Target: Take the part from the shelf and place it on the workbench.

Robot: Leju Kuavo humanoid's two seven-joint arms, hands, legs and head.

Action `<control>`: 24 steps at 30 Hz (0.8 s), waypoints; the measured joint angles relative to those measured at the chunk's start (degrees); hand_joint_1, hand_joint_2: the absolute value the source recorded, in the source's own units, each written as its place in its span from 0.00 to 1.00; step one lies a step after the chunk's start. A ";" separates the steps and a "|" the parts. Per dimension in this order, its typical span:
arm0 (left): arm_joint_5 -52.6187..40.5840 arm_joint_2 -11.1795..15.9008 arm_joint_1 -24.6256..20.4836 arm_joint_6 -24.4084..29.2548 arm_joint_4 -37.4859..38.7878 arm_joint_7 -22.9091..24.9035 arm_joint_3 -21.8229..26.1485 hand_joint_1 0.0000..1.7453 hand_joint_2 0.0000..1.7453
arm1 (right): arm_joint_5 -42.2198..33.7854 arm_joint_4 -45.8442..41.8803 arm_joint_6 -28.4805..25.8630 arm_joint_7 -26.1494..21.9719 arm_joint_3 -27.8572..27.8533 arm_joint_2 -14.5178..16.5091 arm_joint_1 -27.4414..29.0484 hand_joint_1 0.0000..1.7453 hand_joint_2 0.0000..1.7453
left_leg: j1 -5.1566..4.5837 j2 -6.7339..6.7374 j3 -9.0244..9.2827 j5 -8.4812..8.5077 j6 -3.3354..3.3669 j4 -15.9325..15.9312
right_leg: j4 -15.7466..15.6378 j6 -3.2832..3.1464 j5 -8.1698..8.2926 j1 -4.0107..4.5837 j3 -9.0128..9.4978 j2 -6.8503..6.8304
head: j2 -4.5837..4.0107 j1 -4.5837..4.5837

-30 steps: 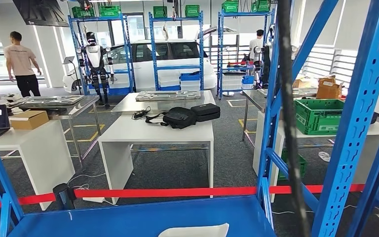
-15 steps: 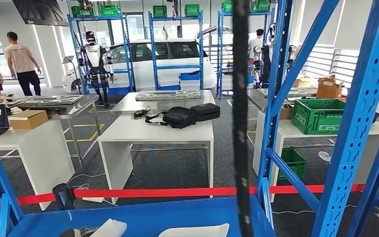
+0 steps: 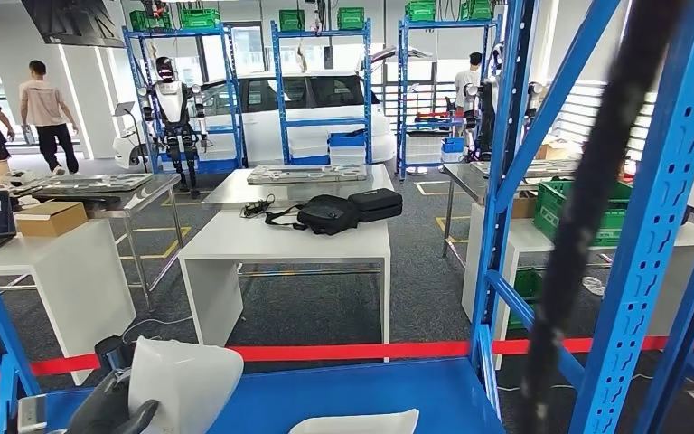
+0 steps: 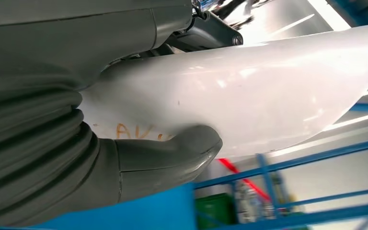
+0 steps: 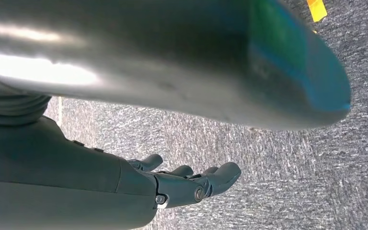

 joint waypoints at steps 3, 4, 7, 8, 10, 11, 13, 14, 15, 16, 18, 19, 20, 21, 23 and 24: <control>4.05 0.21 4.06 -0.50 -5.37 1.74 2.78 1.00 1.00 | 0.67 0.00 0.07 -0.09 0.14 -0.01 0.20 0.00 0.00 | 0.00 0.00 -0.01 -0.04 0.04 0.01 | -0.02 0.07 -0.06 0.00 0.00 -0.01 | 0.00 0.01; 5.04 0.33 5.11 -0.59 -6.72 2.42 3.60 1.00 1.00 | 0.90 0.00 0.11 -0.03 0.30 -0.02 0.21 0.00 0.00 | -0.01 0.00 -0.02 -0.07 0.08 0.02 | -0.03 0.09 -0.07 -0.02 0.01 -0.01 | 0.00 0.01; 6.60 0.70 7.16 -0.71 -9.62 3.55 5.43 1.00 1.00 | 1.29 0.00 0.19 0.04 0.90 -0.02 0.20 0.00 0.00 | -0.06 -0.01 -0.03 -0.15 0.20 0.05 | -0.06 0.16 -0.09 -0.07 0.06 -0.05 | 0.00 0.01; 6.89 0.79 7.59 -0.73 -10.25 3.80 5.82 1.00 1.00 | 1.25 0.00 0.20 0.04 0.99 -0.02 0.19 0.00 0.00 | -0.09 -0.02 -0.03 -0.17 0.24 0.07 | -0.07 0.18 -0.09 -0.10 0.09 -0.07 | 0.00 0.01; 7.31 0.89 8.25 -0.84 -11.37 4.30 6.32 1.00 1.00 | 0.73 0.00 0.15 0.01 1.05 -0.02 0.20 0.00 0.00 | -0.15 -0.03 -0.04 -0.24 0.35 0.18 | -0.07 0.29 -0.11 -0.16 0.13 -0.09 | 0.00 0.01; 7.34 0.90 8.42 -0.90 -11.79 4.48 6.44 1.00 1.00 | 0.30 0.00 0.11 -0.01 1.04 -0.02 0.21 0.00 0.00 | -0.18 -0.03 -0.04 -0.29 0.44 0.26 | -0.07 0.37 -0.12 -0.20 0.15 -0.09 | 0.00 0.01; 7.18 0.85 8.36 -1.03 -12.19 4.50 6.35 1.00 1.00 | -0.96 0.00 -0.04 -0.04 0.93 -0.02 0.23 0.00 0.00 | -0.25 -0.03 -0.06 -0.43 0.66 0.46 | -0.09 0.60 -0.15 -0.28 0.21 -0.07 | 0.00 0.01; 7.04 0.69 8.09 -1.09 -12.14 4.34 6.17 1.00 1.00 | -1.64 0.00 -0.15 -0.05 0.75 -0.02 0.23 0.00 0.00 | -0.31 -0.02 -0.07 -0.50 0.81 0.56 | -0.11 0.75 -0.17 -0.33 0.25 -0.07 | 0.00 0.00; 6.87 0.42 7.63 -1.14 -11.90 4.05 5.86 1.00 1.00 | -2.26 0.00 -0.26 -0.03 0.45 -0.01 0.23 0.00 0.00 | -0.38 -0.02 -0.07 -0.50 1.00 0.67 | -0.15 0.94 -0.12 -0.40 0.30 -0.06 | 0.00 0.00; 6.73 0.00 6.97 -1.18 -11.50 3.71 5.39 1.00 1.00 | -2.79 0.00 -0.38 0.11 0.11 -0.01 0.23 0.00 0.00 | -0.45 -0.05 -0.06 -0.44 1.19 0.72 | -0.26 1.19 -0.02 -0.47 0.40 -0.06 | 0.00 -0.01; 6.19 -1.33 5.33 -1.14 -10.15 2.87 4.07 1.00 1.00 | -3.37 0.00 -0.62 0.85 -0.50 0.00 0.20 0.00 0.00 | -0.28 -0.02 0.12 0.10 1.74 0.19 | -0.25 1.68 -0.06 -0.46 0.55 -0.11 | 0.00 0.00; 5.68 -2.21 4.55 -1.08 -9.38 2.37 3.25 1.00 1.00 | -3.57 0.00 -0.78 1.41 -0.71 0.01 0.17 0.00 0.00 | -0.12 0.07 0.21 0.43 2.05 -0.24 | 0.44 1.84 -0.78 -0.40 0.30 -0.18 | 0.00 0.03; 5.01 -3.15 3.93 -0.97 -8.58 1.85 2.39 1.00 1.00 | -3.68 0.00 -0.94 1.90 -0.90 0.03 0.15 0.00 0.00 | 0.04 0.19 0.24 0.74 2.34 -0.63 | 2.25 1.94 -2.21 -0.32 -0.44 -0.25 | 0.00 0.07; 4.25 -4.13 3.54 -0.82 -7.83 1.33 1.47 1.00 1.00 | -3.76 0.00 -1.13 2.30 -1.09 0.04 0.15 0.00 0.00 | 0.10 0.35 0.15 0.93 2.54 -0.80 | 5.21 1.99 -4.22 -0.30 -1.70 -0.33 | 0.00 0.10; 3.23 -5.82 3.33 -0.54 -6.60 0.62 -0.07 1.00 1.00 | -3.85 0.00 -1.51 2.63 -1.50 0.06 0.21 0.00 0.00 | 0.07 0.61 -0.32 1.15 2.69 -0.72 | 12.27 2.12 -7.85 -0.23 -4.70 -0.38 | 0.00 0.16; 2.95 -6.61 3.46 -0.44 -6.15 0.44 -0.61 1.00 1.00 | -3.89 0.00 -1.68 2.52 -1.70 0.04 0.27 0.00 0.00 | 0.08 0.74 -0.59 1.25 2.65 -0.61 | 14.31 2.19 -8.40 -0.23 -5.43 -0.38 | 0.00 0.17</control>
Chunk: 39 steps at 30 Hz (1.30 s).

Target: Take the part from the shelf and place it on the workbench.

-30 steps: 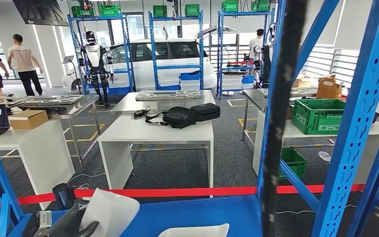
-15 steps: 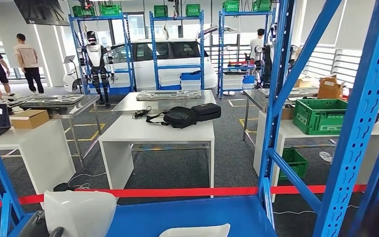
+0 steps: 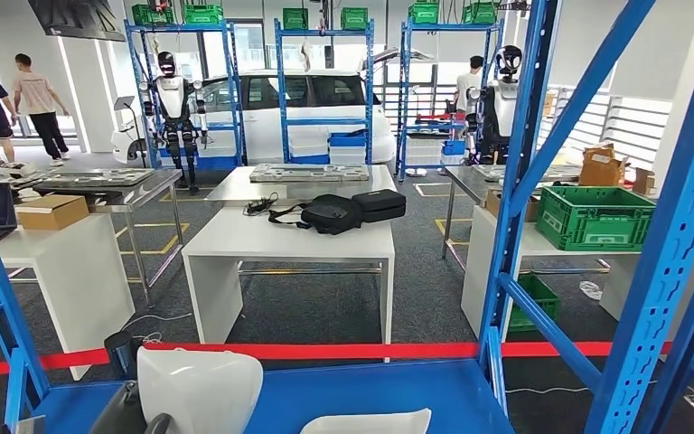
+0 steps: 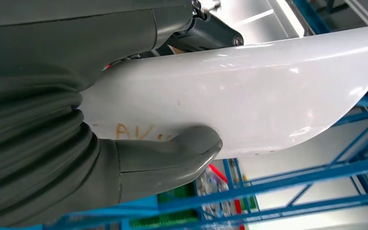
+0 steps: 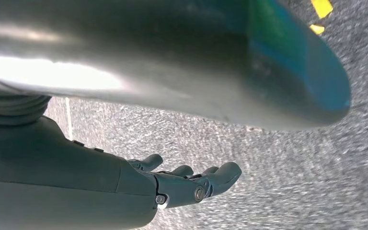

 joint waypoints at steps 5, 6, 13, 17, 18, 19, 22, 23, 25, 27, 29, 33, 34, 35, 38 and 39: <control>-0.29 -2.74 0.82 0.27 0.73 -0.25 -1.06 1.00 1.00 | -0.04 0.00 0.06 -2.04 -0.33 -0.58 0.02 0.00 0.00 | 0.30 0.27 -1.61 0.55 -1.15 1.35 | -12.15 -0.16 5.74 -0.06 7.56 -0.02 | 0.00 0.05; -0.29 -3.08 0.87 0.32 0.75 -0.30 -1.19 1.00 1.00 | -0.04 0.00 0.17 -2.34 -0.33 -0.71 -0.01 0.00 0.00 | 0.25 0.23 -1.84 0.66 -1.50 1.62 | -13.36 -0.60 5.95 0.00 8.10 0.08 | 0.00 0.04; -0.29 -3.96 1.14 0.46 1.00 -0.43 -1.73 1.00 1.00 | -0.04 0.00 0.47 -2.84 -0.35 -1.10 0.00 0.00 0.00 | 0.56 0.11 -5.22 -6.30 -3.92 9.96 | -13.91 -3.53 8.27 0.02 5.56 -0.35 | 0.00 -0.21; -0.30 -4.24 1.56 0.47 1.30 -0.43 -1.98 1.00 1.00 | -0.04 0.00 0.44 -2.99 -0.36 -1.20 0.01 0.00 0.00 | 0.55 0.10 -3.91 -9.05 -3.80 15.47 | -13.86 -3.52 10.17 0.33 3.24 -0.41 | 0.00 -0.25; -0.30 -4.34 1.57 0.48 1.30 -0.35 -2.02 1.00 1.00 | 0.01 0.00 0.43 -3.07 -0.36 -1.20 -0.01 0.00 0.00 | 0.46 0.10 -1.18 -7.86 -3.40 12.11 | -13.86 -3.46 10.61 0.42 2.76 -0.41 | 0.00 -0.26; -0.33 -4.45 1.50 0.52 1.21 -0.17 -2.04 1.00 1.00 | 0.10 0.00 0.43 -3.10 -0.36 -1.19 -0.03 0.00 0.00 | 0.29 0.12 1.88 -7.23 -2.88 7.76 | -13.87 -3.37 11.03 0.44 2.42 -0.41 | 0.00 -0.26; -0.54 -4.64 1.33 0.87 0.71 0.75 -2.09 1.00 1.00 | 0.45 0.00 0.50 -3.51 -0.36 -1.16 -0.14 0.00 0.00 | -0.52 0.23 6.70 -6.50 -1.90 0.21 | -14.28 -2.48 12.29 0.26 2.18 -0.45 | 0.00 -0.26; -0.55 -4.57 1.43 1.00 0.51 0.99 -2.10 1.00 1.00 | 0.65 0.00 0.55 -3.80 -0.35 -1.16 -0.17 0.00 0.00 | -0.73 0.24 6.63 -6.02 -1.70 -0.04 | -14.56 -2.05 12.73 0.18 2.22 -0.45 | 0.00 -0.26; -0.22 -4.16 2.06 1.15 -0.20 1.19 -1.94 1.00 1.00 | 1.51 0.00 0.77 -4.47 -0.25 -1.19 -0.16 0.00 0.00 | -0.58 0.35 6.30 -4.90 -1.02 -0.91 | -14.65 -1.35 12.78 0.08 2.03 -0.43 | 0.00 -0.28; 0.44 -3.42 3.44 1.30 -1.49 1.03 -1.39 1.00 1.00 | 2.61 0.00 1.11 -5.09 0.00 -1.21 -0.11 0.00 0.00 | -0.26 0.56 5.64 -3.43 -0.46 -1.55 | -12.11 -0.86 9.37 0.13 1.08 -0.40 | 0.00 -0.19; 0.94 -2.50 5.11 1.46 -2.56 0.88 -0.59 1.00 1.00 | 3.19 0.00 1.47 -5.51 0.25 -1.56 -0.14 0.00 0.00 | -0.28 0.65 4.24 -2.22 -0.11 -1.50 | -6.11 -0.50 3.78 0.11 -0.27 -0.38 | 0.00 -0.08; 0.99 -1.48 7.28 1.43 -3.20 0.82 0.77 1.00 1.00 | 3.22 0.00 1.63 -4.38 0.46 -2.54 -0.27 0.00 0.00 | -0.02 0.59 0.37 -0.02 -0.36 -0.47 | -2.46 -0.09 3.60 0.07 2.21 -0.39 | 0.00 -0.01; 0.67 -1.38 7.18 1.51 -3.06 0.90 0.84 1.00 1.00 | 3.13 0.00 1.53 -3.89 0.47 -2.68 -0.39 0.00 0.00 | 0.13 0.51 -0.71 0.43 -0.63 0.10 | -5.52 -0.04 4.79 0.00 4.63 -0.39 | 0.00 0.00; 0.20 -1.26 6.99 1.76 -2.96 0.99 0.86 1.00 1.00 | 3.05 0.00 1.40 -3.52 0.47 -2.76 -0.60 0.00 0.00 | 0.20 0.42 -1.74 0.83 -1.00 0.74 | -9.01 -0.16 5.14 0.07 6.98 -0.35 | 0.00 0.04; -1.52 -0.98 6.61 2.95 -3.12 1.29 0.79 1.00 1.00 | 2.90 0.00 0.94 -3.15 0.46 -2.87 -0.99 0.00 0.00 | 0.11 0.31 -3.00 1.66 -2.10 1.80 | -13.68 -1.46 4.42 0.37 9.33 -0.03 | -0.01 -0.03; -1.93 -0.97 6.56 3.31 -3.35 1.48 0.74 1.00 1.00 | 2.87 0.00 0.86 -3.28 0.46 -2.90 -0.92 0.00 0.00 | 0.13 0.32 -3.01 2.00 -2.39 1.74 | -13.53 -1.98 4.77 0.35 8.93 0.00 | -0.01 -0.09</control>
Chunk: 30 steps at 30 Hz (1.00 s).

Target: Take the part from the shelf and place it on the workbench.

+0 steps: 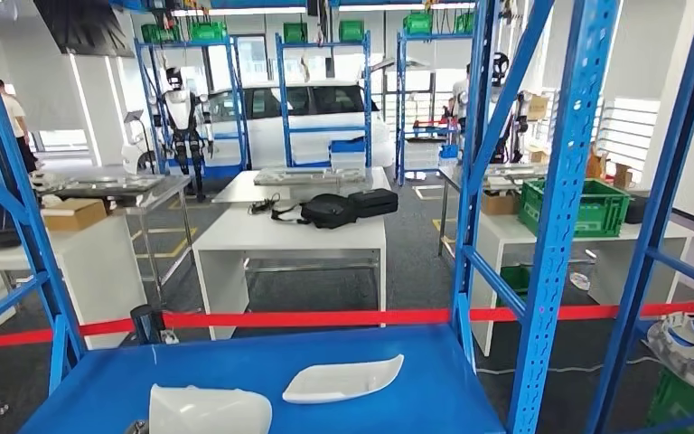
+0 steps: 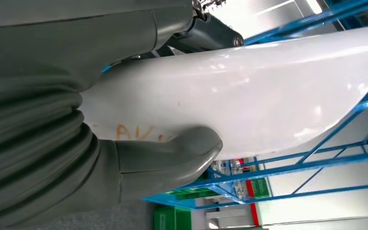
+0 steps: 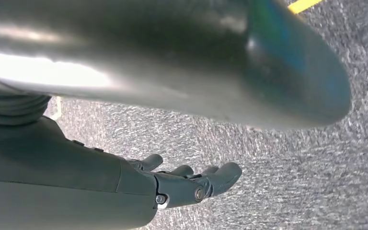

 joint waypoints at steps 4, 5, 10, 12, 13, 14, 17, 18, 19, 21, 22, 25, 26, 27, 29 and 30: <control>-0.45 0.16 0.29 1.16 -1.48 1.05 -0.05 1.00 1.00 | 0.17 0.00 0.47 -0.76 -0.01 -0.13 0.01 0.00 0.00 | 0.32 -0.05 -2.11 -5.35 -1.22 4.53 | -0.33 -1.53 2.35 -0.16 -2.18 -0.40 | -0.06 -0.15; -0.42 0.22 0.42 1.27 -1.75 1.23 -0.04 1.00 1.00 | 0.24 0.00 0.63 -0.77 -0.01 -0.17 0.02 0.00 0.00 | 0.35 -0.05 -2.89 -8.38 -1.46 7.90 | -0.37 -1.68 3.03 -0.13 -2.86 -0.43 | -0.04 -0.21; -0.44 0.40 0.97 1.38 -2.13 1.63 -0.01 1.00 1.00 | 0.28 0.00 0.79 -0.44 -0.01 -0.16 0.06 0.00 0.00 | 0.24 -0.08 1.39 -9.08 -0.87 11.82 | -0.30 -1.56 6.26 0.22 -6.69 -0.57 | -0.02 -0.28; -0.42 0.72 0.99 1.43 -3.16 1.83 0.19 1.00 1.00 | 0.20 0.00 0.75 -0.29 -0.01 -0.02 -0.01 0.00 0.00 | -0.16 -0.02 7.76 -8.74 0.09 3.63 | -0.34 -1.29 7.44 0.34 -7.66 -0.53 | -0.02 -0.31; -0.32 0.93 1.07 1.44 -3.93 2.07 0.38 1.00 1.00 | 0.12 0.00 0.71 -0.24 -0.01 0.06 -0.01 0.00 0.00 | -0.43 0.02 9.79 -9.04 0.42 0.57 | -0.51 -1.03 8.00 0.32 -7.77 -0.50 | -0.01 -0.31; -0.14 1.16 1.16 1.39 -4.70 2.39 0.58 1.00 1.00 | -0.05 0.00 0.67 -0.21 -0.01 0.15 0.02 0.00 0.00 | -0.71 0.05 10.87 -9.39 0.69 -1.34 | -0.76 -0.68 8.57 0.22 -7.76 -0.50 | -0.01 -0.32; 0.56 1.31 1.47 0.90 -6.29 3.56 0.87 1.00 1.00 | -1.00 0.01 0.48 -0.10 -0.14 0.44 0.34 0.00 0.00 | -0.80 0.10 10.36 -7.66 1.69 -2.90 | -1.40 0.49 9.27 0.02 -7.93 -0.47 | -0.02 -0.36; 0.68 1.13 1.51 0.70 -6.59 3.90 0.86 1.00 1.00 | -1.40 0.03 0.34 -0.01 -0.25 0.61 0.46 0.00 0.00 | -0.65 0.15 9.89 -6.79 2.14 -3.26 | -0.57 0.81 7.80 0.03 -8.33 -0.43 | -0.01 -0.32; 0.71 0.84 1.50 0.55 -6.70 4.15 0.84 1.00 1.00 | -1.78 0.05 0.14 0.10 -0.40 0.75 0.54 0.00 0.00 | -0.48 0.19 9.27 -5.88 2.49 -3.53 | 1.41 1.09 5.25 0.04 -8.97 -0.40 | -0.02 -0.26; 0.65 0.25 1.47 0.41 -6.48 4.41 0.77 1.00 1.00 | -2.49 0.09 -0.23 0.40 -0.69 0.94 0.59 0.00 0.00 | -0.52 0.21 7.56 -4.33 2.85 -3.48 | 8.03 1.52 -0.61 0.02 -10.48 -0.36 | -0.01 -0.15; 0.60 -0.04 1.42 0.40 -6.12 4.37 0.68 1.00 1.00 | -2.80 0.09 -0.41 0.75 -0.84 0.97 0.58 0.00 0.00 | -0.53 0.25 6.52 -3.56 2.84 -3.37 | 11.37 1.68 -2.03 0.01 -10.95 -0.36 | -0.01 -0.13; 0.13 -0.94 1.12 0.38 -4.45 3.91 0.10 1.00 1.00 | -3.42 0.09 -0.81 1.95 -1.38 1.14 0.58 0.00 0.00 | -0.34 0.41 3.03 -1.52 2.42 -2.53 | 12.31 2.02 0.87 -0.07 -7.85 -0.38 | 0.00 -0.05; -0.15 -1.19 1.06 0.46 -4.03 3.75 -0.09 1.00 1.00 | -3.46 0.09 -0.88 2.16 -1.57 1.21 0.53 0.00 0.00 | -0.25 0.45 1.93 -0.99 2.15 -1.97 | 9.05 2.12 1.68 -0.14 -4.97 -0.39 | 0.00 -0.01; -0.38 -1.34 1.07 0.57 -3.81 3.57 -0.23 1.00 1.00 | -3.46 0.09 -0.92 2.25 -1.69 1.27 0.44 0.00 0.00 | -0.23 0.49 0.92 -0.60 1.84 -1.28 | 4.92 2.00 1.30 -0.09 -1.94 -0.35 | 0.00 0.03; -0.68 -1.55 1.14 0.86 -3.67 3.25 -0.53 1.00 1.00 | -3.44 0.09 -0.93 2.19 -1.77 1.37 0.38 0.00 0.00 | -0.30 0.60 -0.12 0.07 1.12 -0.30 | -0.44 1.21 -0.41 0.11 1.54 -0.17 | -0.01 -0.01; -0.73 -1.61 1.22 0.97 -3.64 3.13 -0.68 1.00 1.00 | -3.40 0.09 -0.91 2.03 -1.78 1.40 0.42 0.00 0.00 | -0.32 0.63 -0.28 0.40 0.75 -0.19 | -1.28 0.61 -0.83 0.29 1.80 -0.10 | -0.01 -0.05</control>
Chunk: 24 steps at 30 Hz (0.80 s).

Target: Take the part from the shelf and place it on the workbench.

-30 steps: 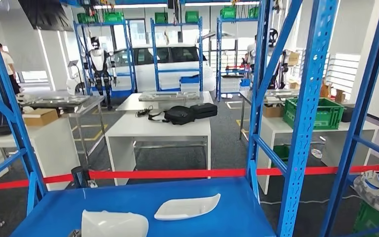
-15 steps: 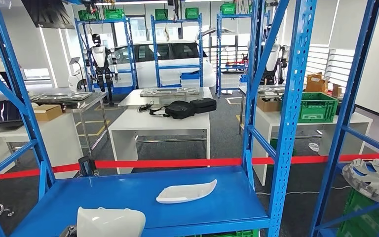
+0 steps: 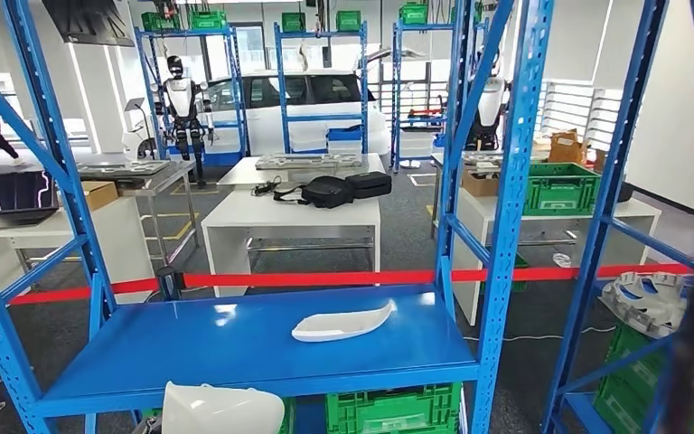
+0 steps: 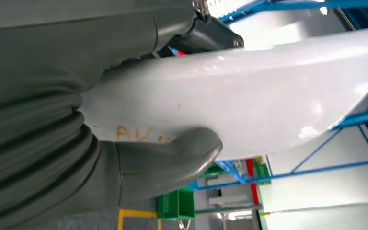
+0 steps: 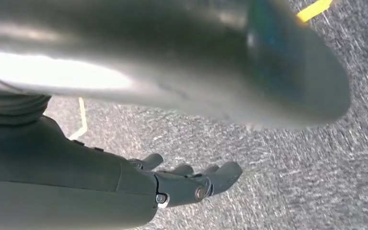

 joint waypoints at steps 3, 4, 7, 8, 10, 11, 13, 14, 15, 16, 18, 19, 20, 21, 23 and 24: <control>-0.11 -0.10 0.43 0.32 0.11 -0.19 -0.29 1.00 1.00 | 0.18 0.00 0.13 -0.69 -0.02 0.10 0.11 0.00 0.00 | 0.25 -0.17 -0.63 -1.05 -1.08 0.76 | 0.08 -1.50 1.47 -0.13 -1.28 -0.30 | -0.02 -0.07; -0.15 -0.10 0.57 0.40 0.16 -0.25 -0.33 1.00 1.00 | 0.28 0.00 0.21 -0.96 -0.02 0.12 0.10 0.00 0.00 | 0.39 -0.27 -1.27 -3.38 -1.46 2.54 | 0.01 -1.85 2.20 -0.24 -1.95 -0.44 | -0.02 -0.10; -0.24 -0.25 0.96 0.45 0.49 -0.32 -0.43 1.00 1.00 | 0.58 0.00 0.49 -1.64 -0.02 0.10 0.09 0.00 0.00 | 0.69 -0.40 -3.08 -11.22 -2.31 12.37 | 0.04 -2.16 4.30 -0.24 -4.42 -0.60 | -0.01 -0.19; -0.29 -0.34 1.10 0.45 0.67 -0.36 -0.46 1.00 1.00 | 0.63 0.00 0.56 -1.79 -0.02 0.10 0.10 0.00 0.00 | 0.74 -0.41 -2.96 -11.59 -2.39 14.82 | 0.07 -2.12 5.01 -0.23 -5.28 -0.62 | -0.01 -0.22; -0.42 -0.58 1.23 0.45 0.99 -0.51 -0.54 1.00 1.00 | 0.81 0.00 0.67 -1.99 -0.02 0.10 0.11 0.00 0.00 | 0.76 -0.44 -0.30 -9.18 -2.18 14.57 | 0.13 -1.91 6.45 -0.19 -7.00 -0.65 | 0.00 -0.26; -0.48 -0.71 1.22 0.45 1.09 -0.60 -0.56 1.00 1.00 | 0.93 0.00 0.74 -2.13 -0.02 0.11 0.10 0.00 0.00 | 0.72 -0.50 2.51 -7.94 -1.88 11.57 | 0.15 -1.77 7.13 -0.18 -7.70 -0.65 | 0.01 -0.27; -0.52 -0.93 1.05 0.45 1.14 -0.78 -0.67 1.00 1.00 | 1.20 0.00 0.84 -2.38 -0.02 0.13 0.11 0.00 0.00 | 0.42 -0.61 8.97 -8.36 -1.08 3.10 | 0.13 -1.27 8.31 -0.11 -8.66 -0.62 | 0.01 -0.28; -0.52 -1.01 0.98 0.45 1.16 -0.88 -0.72 1.00 1.00 | 1.33 0.00 0.88 -2.45 -0.02 0.14 0.10 0.00 0.00 | 0.20 -0.65 10.97 -9.18 -0.71 -0.05 | 0.03 -0.94 8.85 -0.16 -8.81 -0.62 | 0.00 -0.28; -0.52 -1.08 0.93 0.45 1.23 -0.98 -0.78 1.00 1.00 | 1.45 0.00 0.91 -2.48 -0.02 0.14 0.10 0.00 0.00 | -0.07 -0.66 11.81 -9.80 -0.37 -1.81 | -0.19 -0.56 9.39 -0.24 -8.88 -0.62 | 0.00 -0.28; -0.51 -1.14 0.94 0.45 1.32 -1.07 -0.80 1.00 1.00 | 1.55 0.00 0.94 -2.49 -0.02 0.14 0.14 0.00 0.00 | -0.18 -0.65 11.65 -9.59 0.00 -2.40 | -0.49 -0.13 9.98 -0.29 -8.91 -0.62 | 0.00 -0.27; -0.50 -1.44 0.95 0.45 1.56 -1.15 -0.85 1.00 1.00 | 1.61 0.01 1.01 -2.37 -0.02 0.14 0.30 0.00 0.00 | -0.11 -0.42 10.71 -8.26 1.00 -2.79 | -0.03 0.49 9.17 -0.42 -9.37 -0.50 | -0.01 -0.27; -0.50 -1.63 0.97 0.46 1.64 -1.19 -0.86 1.00 1.00 | 1.61 0.01 1.02 -2.28 -0.02 0.14 0.39 0.00 0.00 | 0.02 -0.32 10.17 -7.48 1.49 -2.97 | 1.44 0.70 7.17 -0.42 -9.93 -0.43 | -0.01 -0.23; -0.50 -1.84 0.98 0.46 1.75 -1.23 -0.87 1.00 1.00 | 1.59 0.02 1.01 -2.16 -0.02 0.13 0.41 0.00 0.00 | 0.08 -0.22 9.50 -6.74 1.83 -2.99 | 3.99 0.79 4.25 -0.47 -10.68 -0.38 | -0.01 -0.19; -0.50 -1.97 1.01 0.46 1.88 -1.25 -0.88 1.00 1.00 | 1.57 0.02 0.96 -1.97 -0.02 0.10 0.40 0.00 0.00 | 0.05 -0.24 8.65 -6.03 2.07 -2.91 | 7.42 0.91 1.18 -0.44 -11.53 -0.37 | -0.01 -0.14; -0.50 -2.21 1.05 0.45 2.26 -1.27 -0.88 1.00 1.00 | 1.51 0.01 0.83 -1.55 -0.02 0.01 0.38 0.00 0.00 | -0.01 -0.19 6.65 -4.59 2.09 -2.56 | 13.81 1.17 -1.55 -0.44 -12.38 -0.36 | -0.01 -0.09; -0.50 -2.31 1.05 0.40 2.52 -1.28 -0.89 1.00 1.00 | 1.46 0.01 0.78 -1.36 -0.02 -0.02 0.39 0.00 0.00 | 0.03 -0.17 5.50 -3.92 2.00 -2.27 | 15.14 1.27 -0.87 -0.45 -11.86 -0.36 | 0.00 -0.05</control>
